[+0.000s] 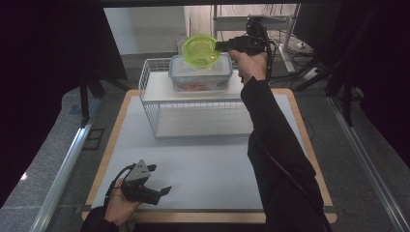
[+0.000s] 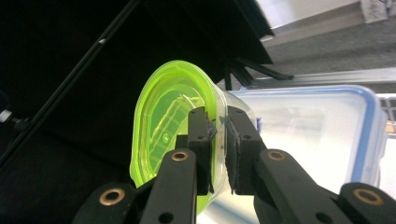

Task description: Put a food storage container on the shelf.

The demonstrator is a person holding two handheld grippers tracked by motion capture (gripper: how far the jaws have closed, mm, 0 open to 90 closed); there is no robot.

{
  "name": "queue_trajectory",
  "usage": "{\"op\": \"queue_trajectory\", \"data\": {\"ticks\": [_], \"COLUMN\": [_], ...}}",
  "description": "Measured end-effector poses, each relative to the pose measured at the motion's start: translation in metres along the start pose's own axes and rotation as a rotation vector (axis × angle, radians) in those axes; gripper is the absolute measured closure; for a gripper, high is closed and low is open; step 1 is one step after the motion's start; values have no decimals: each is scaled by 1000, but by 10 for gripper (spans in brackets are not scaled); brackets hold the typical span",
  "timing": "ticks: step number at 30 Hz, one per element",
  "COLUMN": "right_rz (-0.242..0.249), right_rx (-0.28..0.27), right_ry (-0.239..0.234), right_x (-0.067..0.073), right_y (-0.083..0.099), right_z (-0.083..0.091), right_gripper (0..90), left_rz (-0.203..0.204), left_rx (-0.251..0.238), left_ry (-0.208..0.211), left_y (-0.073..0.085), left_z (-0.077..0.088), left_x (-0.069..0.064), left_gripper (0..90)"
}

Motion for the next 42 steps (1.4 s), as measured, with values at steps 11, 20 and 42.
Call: {"op": "queue_trajectory", "data": {"ticks": [11,20,42], "right_rz": [-43,71,500], "right_rx": [-33,-65,-11], "right_ry": [33,76,84], "right_x": [-10,-8,-30], "right_y": [-8,-7,126], "right_z": [-19,-12,48], "right_gripper": [744,487,87], "left_rz": [-2,-3,13], "left_rx": [2,6,-6], "left_ry": [12,14,-6], "left_y": [0,0,1], "left_z": [-1,-1,-1], "left_x": [0,-1,2], "left_gripper": [59,59,48]}}
Point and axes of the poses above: each handheld gripper's, and its own axes: z roughly backward along the jaws, y roughly out of its underside, x roughly to its left, the point moved 3 cm from there along -z, roughly forward along the jaws, and after that the axes turned 6 degrees about -z, right-handed, at the moved point
